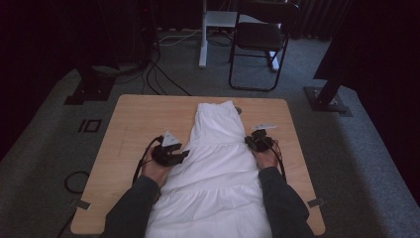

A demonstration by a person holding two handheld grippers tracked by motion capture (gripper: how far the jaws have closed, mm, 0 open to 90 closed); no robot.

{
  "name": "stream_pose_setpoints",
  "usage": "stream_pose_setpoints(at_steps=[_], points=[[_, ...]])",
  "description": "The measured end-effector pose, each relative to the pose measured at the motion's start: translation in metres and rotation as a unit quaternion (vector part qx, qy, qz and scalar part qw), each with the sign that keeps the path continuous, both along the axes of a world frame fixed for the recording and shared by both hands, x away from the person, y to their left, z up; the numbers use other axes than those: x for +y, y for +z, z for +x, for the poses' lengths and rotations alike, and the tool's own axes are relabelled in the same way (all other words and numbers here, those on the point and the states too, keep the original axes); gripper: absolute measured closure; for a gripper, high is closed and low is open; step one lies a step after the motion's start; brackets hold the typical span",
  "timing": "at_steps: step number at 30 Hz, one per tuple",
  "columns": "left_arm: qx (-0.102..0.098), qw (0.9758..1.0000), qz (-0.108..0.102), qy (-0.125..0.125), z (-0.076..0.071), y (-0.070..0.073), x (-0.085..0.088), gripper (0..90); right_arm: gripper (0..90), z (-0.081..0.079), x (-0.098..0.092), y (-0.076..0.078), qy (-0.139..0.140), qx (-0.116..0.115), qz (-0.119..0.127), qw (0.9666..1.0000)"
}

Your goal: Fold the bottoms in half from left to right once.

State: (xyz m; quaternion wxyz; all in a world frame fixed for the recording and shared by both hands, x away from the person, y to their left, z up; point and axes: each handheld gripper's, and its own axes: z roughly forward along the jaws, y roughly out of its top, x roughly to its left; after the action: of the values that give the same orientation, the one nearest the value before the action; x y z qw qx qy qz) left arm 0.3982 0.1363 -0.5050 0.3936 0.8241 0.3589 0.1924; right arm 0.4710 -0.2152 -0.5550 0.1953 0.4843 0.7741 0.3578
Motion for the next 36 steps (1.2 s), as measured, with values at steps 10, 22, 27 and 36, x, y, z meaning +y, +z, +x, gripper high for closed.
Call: stream_pose_setpoints(at_steps=[10, 22, 27, 36], points=[[0.048, 0.9970, 0.060, -0.009, 0.021, -0.041, -0.029, 81.1, 83.2, -0.018, 0.004, 0.002, 0.016, 0.009, -0.020, 0.9996], [0.044, 0.9953, 0.016, -0.084, -0.078, -0.052, 0.009, 80.3, 77.2, -0.136, -0.005, 0.001, 0.089, 0.054, 0.020, 0.9944], [0.048, 0.9953, 0.009, -0.084, -0.075, -0.052, 0.008, 79.5, 55.8, -0.126, -0.014, 0.024, 0.077, 0.003, 0.054, 0.9955], [0.041, 0.9958, -0.004, -0.082, -0.075, -0.055, 0.009, 77.3, 47.1, -0.032, 0.038, 0.033, 0.114, 0.035, 0.086, 0.9891]])
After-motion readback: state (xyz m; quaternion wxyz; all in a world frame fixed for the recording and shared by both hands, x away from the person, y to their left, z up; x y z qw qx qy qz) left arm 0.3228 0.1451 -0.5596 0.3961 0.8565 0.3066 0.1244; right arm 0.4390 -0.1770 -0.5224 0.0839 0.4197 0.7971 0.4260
